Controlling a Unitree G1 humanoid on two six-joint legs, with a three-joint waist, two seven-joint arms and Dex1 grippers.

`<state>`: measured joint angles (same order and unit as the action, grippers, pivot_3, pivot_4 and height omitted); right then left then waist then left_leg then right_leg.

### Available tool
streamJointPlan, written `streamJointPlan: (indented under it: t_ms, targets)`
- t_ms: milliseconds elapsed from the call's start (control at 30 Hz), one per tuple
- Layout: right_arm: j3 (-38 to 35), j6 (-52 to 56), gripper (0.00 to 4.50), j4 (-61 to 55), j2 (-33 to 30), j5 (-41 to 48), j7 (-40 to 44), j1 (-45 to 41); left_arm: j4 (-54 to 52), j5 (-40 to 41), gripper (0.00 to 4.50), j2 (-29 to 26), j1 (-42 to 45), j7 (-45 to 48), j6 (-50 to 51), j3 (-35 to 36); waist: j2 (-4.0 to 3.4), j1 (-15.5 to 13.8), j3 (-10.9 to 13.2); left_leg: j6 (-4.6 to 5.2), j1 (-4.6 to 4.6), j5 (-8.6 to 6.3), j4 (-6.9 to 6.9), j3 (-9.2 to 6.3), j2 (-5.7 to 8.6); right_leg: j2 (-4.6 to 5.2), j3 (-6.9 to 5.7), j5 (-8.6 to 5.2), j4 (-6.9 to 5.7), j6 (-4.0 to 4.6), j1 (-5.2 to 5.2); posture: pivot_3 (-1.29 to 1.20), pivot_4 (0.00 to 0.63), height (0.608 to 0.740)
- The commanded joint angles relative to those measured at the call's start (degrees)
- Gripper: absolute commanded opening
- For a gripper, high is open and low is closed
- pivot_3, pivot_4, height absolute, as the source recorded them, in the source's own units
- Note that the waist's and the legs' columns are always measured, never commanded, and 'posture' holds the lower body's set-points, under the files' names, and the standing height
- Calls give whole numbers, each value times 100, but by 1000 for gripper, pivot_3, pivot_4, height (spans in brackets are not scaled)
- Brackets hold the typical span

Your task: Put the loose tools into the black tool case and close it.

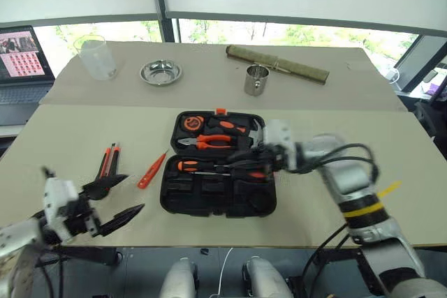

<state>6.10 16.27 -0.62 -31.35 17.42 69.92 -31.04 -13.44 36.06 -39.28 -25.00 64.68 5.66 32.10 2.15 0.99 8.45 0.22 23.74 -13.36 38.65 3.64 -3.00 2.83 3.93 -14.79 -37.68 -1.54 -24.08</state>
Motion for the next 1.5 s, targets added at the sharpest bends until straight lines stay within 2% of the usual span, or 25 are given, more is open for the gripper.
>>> streamJointPlan:
  t_ms: [33, 200, 233, 333, 500, 567, 700, 833, 933, 1067, 1267, 1367, 1500]
  targets:
    - [-798, -731, 2565, -312, -349, 501, 316, 708, 75, 24, 4500, 351, -639, -504, -116, 1034, 5, -3, 0, 0, 0, 0, -3, 3, 3, 5, -2, -1, 5, -1, 2, 0, 150, 740]
    - [-1726, -2052, 4305, -1, -376, 1185, 1046, 1797, 355, -129, 4500, 851, -1482, -1221, -14, 1910, 10, -9, 2, 0, -4, 0, -3, 11, 7, 9, -1, -5, 9, -5, 6, 0, 150, 740]
    - [-1800, -2161, 4478, 83, -410, 1191, 1085, 1949, 395, -216, 4500, 889, -1602, -1298, -7, 1959, 11, -6, 3, 0, -9, 0, -2, 11, 7, 8, -1, -6, 11, -7, 13, 0, 150, 740]
    - [-1920, -2485, 4478, 234, -338, 1321, 1209, 2239, 308, -106, 4500, 863, -1718, -1351, 199, 1916, 16, 0, 5, -1, -21, 0, -2, 20, 11, 16, 0, -16, 12, -5, 17, 0, 150, 740]
    - [-2024, -2266, 4478, -359, -186, 1775, 833, 2290, -821, 703, 4500, 430, -1466, -1547, 1282, 1673, 23, -17, 11, -4, -45, 1, -2, 18, 5, 16, 0, -34, 3, 10, 14, 0, 150, 740]
    - [-1948, -2081, 4478, -704, -211, 1890, 672, 2273, -1324, 1293, 4500, 3, -1144, -2379, 2409, 1565, 24, -17, 11, -6, -45, 2, -2, 18, 3, 19, 2, -28, -1, 5, 15, 0, 150, 740]
    - [-1734, -1766, 4478, -1251, -214, 1968, 355, 2155, -1863, 1668, 4500, -972, 206, -3480, 3827, 631, 18, -35, 14, -6, -49, 3, -2, -7, 10, 22, 2, -21, -19, -6, 41, 0, 150, 740]
    - [-1588, -1596, 4478, -1422, -132, 1908, 43, 1947, -1509, 1809, 4500, -1314, 1720, -4255, 4953, -434, 20, 21, 18, -7, -59, 3, -2, -15, 18, 22, 6, -18, -10, -11, 56, 0, 150, 740]
    - [-1526, -1538, 4478, -1554, -104, 1873, -153, 1851, -1278, 1329, 4500, -1601, 2371, -4476, 5536, -1296, 20, 57, 18, -7, -59, 3, -7, -22, 19, 16, 7, -17, -10, -10, 55, 0, 150, 740]
    - [-1527, -1457, 4478, -1820, -114, 1794, -499, 1855, -782, 824, 4500, -1208, 3348, -4685, 5604, -2204, 20, 10, 20, -8, -56, 4, -27, -20, 25, 13, 4, -17, -10, -9, 47, 0, 150, 740]
    - [-1531, -1366, 4478, -1866, -157, 1734, -934, 1675, -223, 197, 4500, -708, 4141, -4427, 5530, -3147, 20, -37, 20, -9, -45, 4, -28, -10, 31, 16, 3, -17, 1, -9, 47, 0, 150, 740]
    - [-1430, -1279, 4500, -1993, -144, 1729, -1096, 1591, -150, -20, 3790, -830, 4205, -4156, 5704, -3470, 20, -45, 20, -9, -51, 4, -28, -11, 35, 18, 2, -17, 3, -10, 58, 0, 150, 740]
    - [-1430, -1244, 4500, -2150, -188, 1712, -1207, 1662, -8, -246, 2411, -847, 4342, -4102, 5865, -3476, 19, -44, 20, -9, -53, 4, -28, -12, 36, 19, 1, -18, 6, -12, 62, 0, 150, 740]
